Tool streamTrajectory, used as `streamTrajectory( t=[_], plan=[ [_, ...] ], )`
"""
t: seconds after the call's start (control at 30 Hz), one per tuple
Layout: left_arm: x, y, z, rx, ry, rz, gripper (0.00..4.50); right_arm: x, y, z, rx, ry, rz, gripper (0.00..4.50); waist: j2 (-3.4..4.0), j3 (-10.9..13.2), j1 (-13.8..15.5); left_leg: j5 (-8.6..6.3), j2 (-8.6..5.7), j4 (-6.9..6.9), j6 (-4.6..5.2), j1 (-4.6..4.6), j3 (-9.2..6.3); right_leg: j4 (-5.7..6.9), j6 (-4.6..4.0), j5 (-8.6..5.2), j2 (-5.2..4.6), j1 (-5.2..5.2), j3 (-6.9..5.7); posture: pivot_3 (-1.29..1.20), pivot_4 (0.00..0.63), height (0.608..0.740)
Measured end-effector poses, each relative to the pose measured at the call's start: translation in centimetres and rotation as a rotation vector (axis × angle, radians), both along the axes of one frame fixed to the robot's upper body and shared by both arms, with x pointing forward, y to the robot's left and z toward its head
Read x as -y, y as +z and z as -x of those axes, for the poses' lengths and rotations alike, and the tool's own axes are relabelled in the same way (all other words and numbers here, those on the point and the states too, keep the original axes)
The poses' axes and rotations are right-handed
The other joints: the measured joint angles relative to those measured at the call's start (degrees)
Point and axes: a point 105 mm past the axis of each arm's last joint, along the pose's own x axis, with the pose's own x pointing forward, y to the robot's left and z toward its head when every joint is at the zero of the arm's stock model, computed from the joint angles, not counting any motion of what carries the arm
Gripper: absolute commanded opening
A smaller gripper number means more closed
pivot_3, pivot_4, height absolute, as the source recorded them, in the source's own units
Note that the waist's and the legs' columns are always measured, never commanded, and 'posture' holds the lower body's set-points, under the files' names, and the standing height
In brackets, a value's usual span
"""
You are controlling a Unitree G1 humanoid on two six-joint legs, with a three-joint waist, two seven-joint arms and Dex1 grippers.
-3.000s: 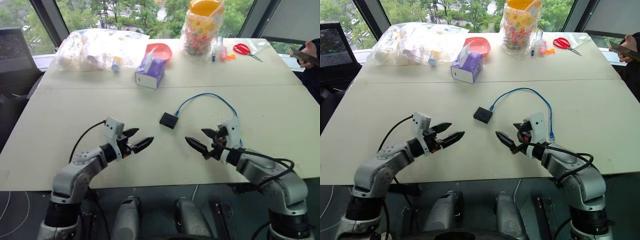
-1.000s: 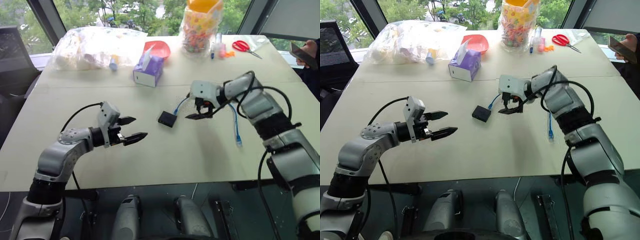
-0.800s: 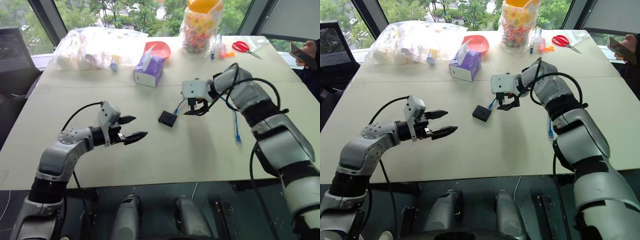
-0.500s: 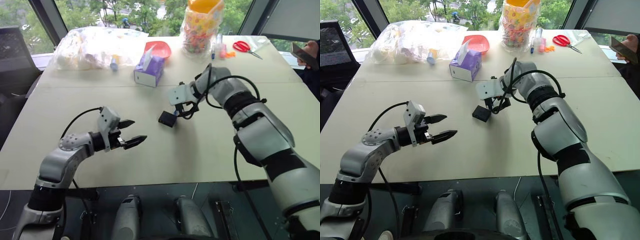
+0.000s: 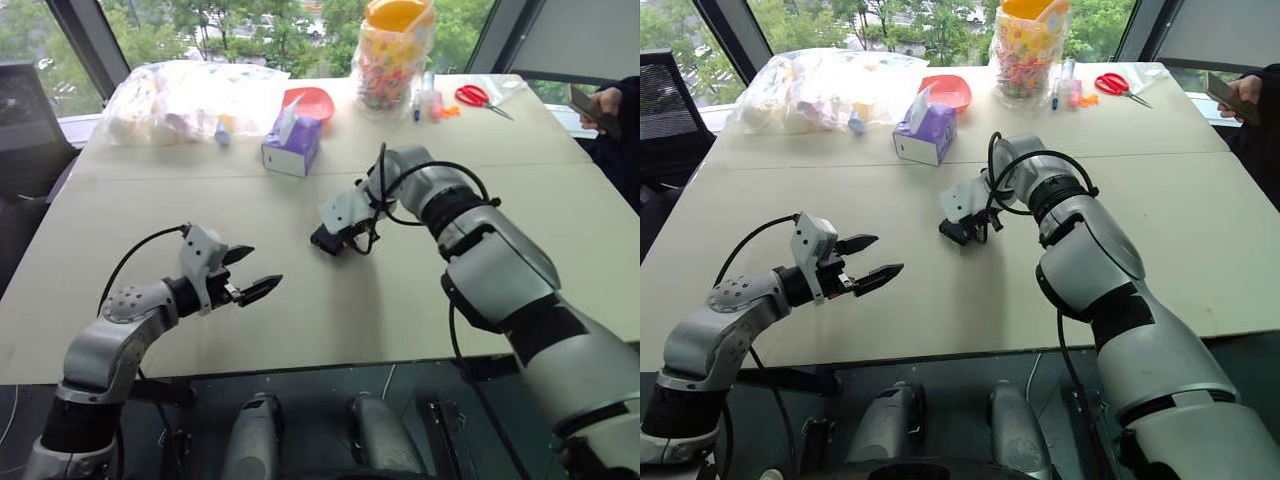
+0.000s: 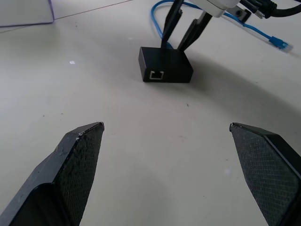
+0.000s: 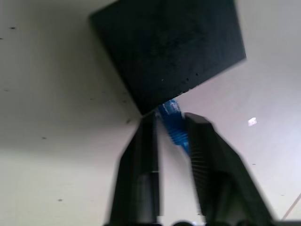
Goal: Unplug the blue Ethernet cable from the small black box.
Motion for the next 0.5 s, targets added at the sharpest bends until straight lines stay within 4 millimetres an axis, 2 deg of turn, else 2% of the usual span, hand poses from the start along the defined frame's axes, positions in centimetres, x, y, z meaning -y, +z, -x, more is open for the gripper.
streamTrajectory(
  t=[0.23, 0.3, 0.4, 0.5],
  plan=[
    [0.0, 0.2, 0.1, 0.007, 0.005, -0.002, 4.50, -0.7, 0.1, 0.1, -0.002, 0.005, -0.049, 0.02, -0.01, 0.0, -0.9, 0.00, 0.00, -0.02, 0.00, 0.02, -0.02, 0.17, 0.04, 0.02, 0.00, -0.06, 0.00, 0.00, 0.150, 0.735],
    [0.1, 0.3, 0.0, 0.005, -0.002, 0.004, 4.50, -0.9, 0.4, -0.2, 0.053, 0.035, -0.122, 0.02, -0.01, 0.0, -1.1, 0.00, 0.00, -0.03, 0.00, -0.02, -0.05, 0.18, 0.15, 0.07, 0.01, -0.09, 0.00, 0.00, 0.150, 0.735],
    [-0.1, 0.9, -0.4, -0.012, -0.005, 0.046, 4.50, -0.5, 2.9, -1.1, 0.228, 0.074, -0.320, 0.02, -0.02, 0.0, -0.6, 0.00, -0.02, 0.02, -0.01, -0.10, -0.06, 0.16, 0.16, 0.07, -0.01, -0.12, 0.01, 0.00, 0.150, 0.735],
    [0.1, 2.5, -1.4, -0.030, -0.017, 0.115, 4.50, 1.0, 4.9, -0.9, 0.396, 0.066, -0.454, 0.02, -0.06, 0.0, 0.2, 0.01, -0.03, 0.03, 0.00, -0.09, -0.08, 0.16, 0.20, 0.07, 0.00, -0.09, 0.02, 0.00, 0.150, 0.735]
  ],
)
